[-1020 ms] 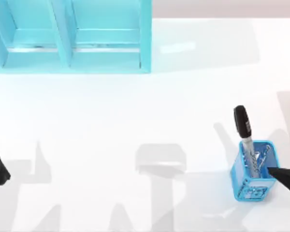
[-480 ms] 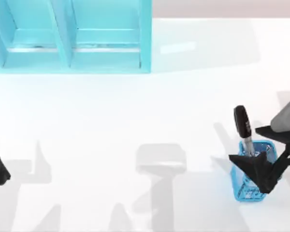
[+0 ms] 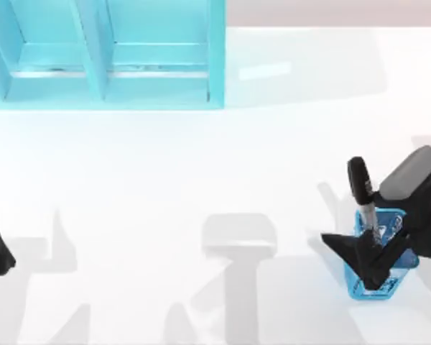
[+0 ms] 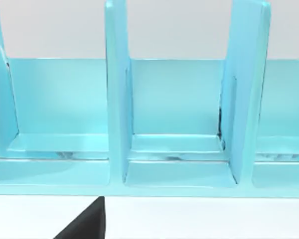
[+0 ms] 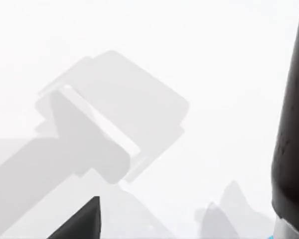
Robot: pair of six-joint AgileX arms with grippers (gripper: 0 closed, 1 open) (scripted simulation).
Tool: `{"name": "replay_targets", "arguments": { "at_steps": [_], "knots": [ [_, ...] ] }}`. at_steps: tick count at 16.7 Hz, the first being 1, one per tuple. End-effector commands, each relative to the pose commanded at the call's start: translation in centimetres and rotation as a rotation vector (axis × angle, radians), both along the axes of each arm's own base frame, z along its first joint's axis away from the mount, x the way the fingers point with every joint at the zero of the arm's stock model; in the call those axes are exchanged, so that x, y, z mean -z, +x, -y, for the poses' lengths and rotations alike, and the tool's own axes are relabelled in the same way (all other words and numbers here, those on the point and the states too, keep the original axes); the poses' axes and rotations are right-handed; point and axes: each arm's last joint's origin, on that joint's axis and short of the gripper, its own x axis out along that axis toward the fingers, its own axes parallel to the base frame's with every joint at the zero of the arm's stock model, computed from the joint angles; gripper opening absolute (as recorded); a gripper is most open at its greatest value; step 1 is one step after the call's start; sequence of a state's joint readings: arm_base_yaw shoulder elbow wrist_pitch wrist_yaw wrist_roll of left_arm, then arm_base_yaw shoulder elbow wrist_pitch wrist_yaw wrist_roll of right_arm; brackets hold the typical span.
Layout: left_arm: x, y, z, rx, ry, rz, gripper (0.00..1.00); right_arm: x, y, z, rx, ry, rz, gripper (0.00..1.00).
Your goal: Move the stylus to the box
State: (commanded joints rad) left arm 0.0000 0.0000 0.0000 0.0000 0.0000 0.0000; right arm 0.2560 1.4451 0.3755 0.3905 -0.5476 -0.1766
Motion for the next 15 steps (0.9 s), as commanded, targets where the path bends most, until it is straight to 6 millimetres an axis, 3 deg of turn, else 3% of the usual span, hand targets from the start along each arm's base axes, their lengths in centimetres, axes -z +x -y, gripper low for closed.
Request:
{"name": "replay_targets", "arguments": {
  "at_steps": [13, 15],
  "knots": [
    [0.00, 0.00, 0.00, 0.000, 0.000, 0.000, 1.00, 0.00, 0.00, 0.00, 0.000, 0.000, 0.000, 0.02],
    [0.00, 0.00, 0.00, 0.000, 0.000, 0.000, 1.00, 0.00, 0.00, 0.00, 0.000, 0.000, 0.000, 0.00]
  ]
}}
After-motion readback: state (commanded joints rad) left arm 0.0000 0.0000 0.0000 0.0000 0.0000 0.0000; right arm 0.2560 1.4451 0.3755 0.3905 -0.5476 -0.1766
